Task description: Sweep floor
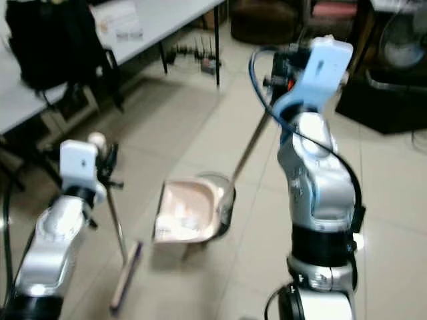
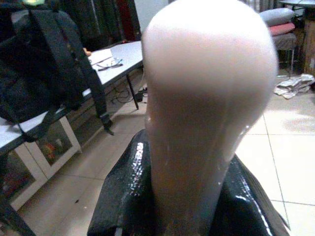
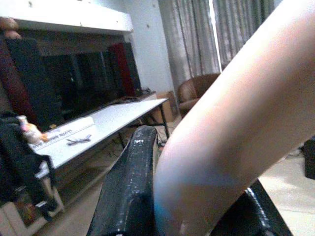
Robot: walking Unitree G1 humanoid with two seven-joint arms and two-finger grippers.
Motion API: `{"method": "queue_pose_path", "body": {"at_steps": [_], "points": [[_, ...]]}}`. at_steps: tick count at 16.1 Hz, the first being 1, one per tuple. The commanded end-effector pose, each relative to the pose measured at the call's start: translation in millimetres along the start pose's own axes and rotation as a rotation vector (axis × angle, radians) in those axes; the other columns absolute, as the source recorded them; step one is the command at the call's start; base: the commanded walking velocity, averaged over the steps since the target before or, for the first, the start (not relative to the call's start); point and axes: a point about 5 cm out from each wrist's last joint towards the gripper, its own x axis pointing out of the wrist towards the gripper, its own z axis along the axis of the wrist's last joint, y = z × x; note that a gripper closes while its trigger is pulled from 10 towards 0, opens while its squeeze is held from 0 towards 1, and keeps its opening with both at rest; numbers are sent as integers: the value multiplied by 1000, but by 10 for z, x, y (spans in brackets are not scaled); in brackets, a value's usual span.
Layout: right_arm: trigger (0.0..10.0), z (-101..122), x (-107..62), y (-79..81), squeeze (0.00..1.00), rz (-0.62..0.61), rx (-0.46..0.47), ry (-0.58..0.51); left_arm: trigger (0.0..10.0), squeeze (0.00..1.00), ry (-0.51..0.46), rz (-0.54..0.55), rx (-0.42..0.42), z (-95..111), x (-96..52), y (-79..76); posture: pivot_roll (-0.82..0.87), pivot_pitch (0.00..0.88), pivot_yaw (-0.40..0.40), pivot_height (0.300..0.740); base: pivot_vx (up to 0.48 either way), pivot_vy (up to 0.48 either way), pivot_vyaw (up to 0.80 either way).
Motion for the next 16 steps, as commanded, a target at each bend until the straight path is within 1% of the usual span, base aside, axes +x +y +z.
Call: {"method": "queue_pose_path", "body": {"at_steps": [1, 7, 12, 16], "points": [[10000, 144, 9, 14, 0, 10, -2, -56, 10000, 0, -42, 9, 6, 103, 33, 18, -111, 0, 45, 740, 330, 0, 0], [10000, 113, 7, -10, 0, -1, -8, -51, 10000, 0, -37, 9, 3, 89, 31, -10, -109, 0, 40, 740, 335, 0, 0], [10000, 75, -2, -65, 0, -29, -9, -44, 10000, 0, -30, 9, 9, 71, 13, -3, -103, 0, 40, 740, 335, 0, 0], [10000, 67, -20, -140, 0, -63, 12, -52, 10000, 0, -31, 3, 15, 74, 17, -6, -101, 0, 50, 740, 335, 0, 0]]}}
